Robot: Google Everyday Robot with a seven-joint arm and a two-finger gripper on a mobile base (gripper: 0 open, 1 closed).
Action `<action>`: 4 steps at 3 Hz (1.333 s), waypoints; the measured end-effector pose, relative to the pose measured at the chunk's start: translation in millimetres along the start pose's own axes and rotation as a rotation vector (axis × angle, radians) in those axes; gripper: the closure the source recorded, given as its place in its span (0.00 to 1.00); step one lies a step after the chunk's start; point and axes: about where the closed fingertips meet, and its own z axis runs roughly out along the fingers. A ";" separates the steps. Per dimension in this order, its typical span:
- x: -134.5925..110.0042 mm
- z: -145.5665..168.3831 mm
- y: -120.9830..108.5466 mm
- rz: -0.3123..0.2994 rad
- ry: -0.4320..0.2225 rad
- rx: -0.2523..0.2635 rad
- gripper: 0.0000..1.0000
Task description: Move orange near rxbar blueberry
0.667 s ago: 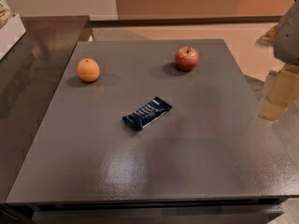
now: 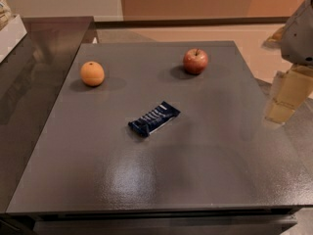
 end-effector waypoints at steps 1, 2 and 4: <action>-17.5 13.0 -16.1 0.007 -0.062 -0.023 0.00; -50.5 25.5 -34.6 -0.019 -0.128 -0.032 0.00; -136.8 59.1 -64.8 -0.076 -0.234 -0.048 0.00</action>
Offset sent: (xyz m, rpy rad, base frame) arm 0.0839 0.0772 -0.0029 0.1896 -0.0219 0.1079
